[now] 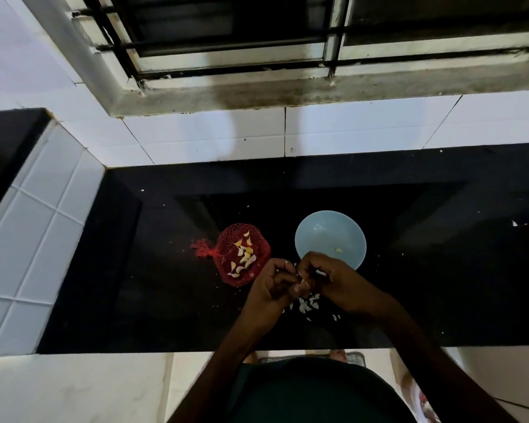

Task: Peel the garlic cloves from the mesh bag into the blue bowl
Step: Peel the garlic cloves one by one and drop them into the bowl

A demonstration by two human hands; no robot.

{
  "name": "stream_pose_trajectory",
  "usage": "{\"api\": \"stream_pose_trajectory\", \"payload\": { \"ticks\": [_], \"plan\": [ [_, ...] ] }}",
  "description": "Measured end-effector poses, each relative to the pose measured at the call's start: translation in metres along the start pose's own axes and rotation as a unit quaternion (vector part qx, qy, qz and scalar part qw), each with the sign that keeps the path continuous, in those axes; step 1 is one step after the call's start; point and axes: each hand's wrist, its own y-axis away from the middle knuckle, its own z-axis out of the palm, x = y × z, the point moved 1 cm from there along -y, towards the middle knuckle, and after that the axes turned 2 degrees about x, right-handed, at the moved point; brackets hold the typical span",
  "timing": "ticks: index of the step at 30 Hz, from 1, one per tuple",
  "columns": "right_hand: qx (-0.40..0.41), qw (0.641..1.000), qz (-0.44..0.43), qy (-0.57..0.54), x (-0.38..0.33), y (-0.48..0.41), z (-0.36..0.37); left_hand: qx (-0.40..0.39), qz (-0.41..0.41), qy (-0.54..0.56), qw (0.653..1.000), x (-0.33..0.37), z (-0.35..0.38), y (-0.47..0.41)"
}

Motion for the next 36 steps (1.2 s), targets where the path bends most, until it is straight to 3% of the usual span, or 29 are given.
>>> {"api": "stream_pose_trajectory", "payload": {
  "ticks": [7,16,21,27,36],
  "plan": [
    [0.066,0.994,-0.074,0.055,0.005,0.000,0.015,0.028,0.031,-0.005,0.999,0.003,0.002,0.001],
    [0.228,0.963,-0.083,0.117,0.005,0.001,0.038,0.092,0.035,0.002,0.995,0.007,0.009,0.001],
    [0.246,0.946,-0.093,0.189,0.003,0.005,0.040,0.092,0.046,0.003,0.995,0.009,0.011,0.004],
    [0.275,0.952,-0.081,0.104,0.003,0.007,0.040,0.114,0.034,0.023,0.993,0.006,0.006,0.004],
    [0.211,0.961,-0.130,0.124,0.007,0.010,0.031,0.107,0.000,0.038,0.994,0.004,0.001,0.005]
  ]
}}
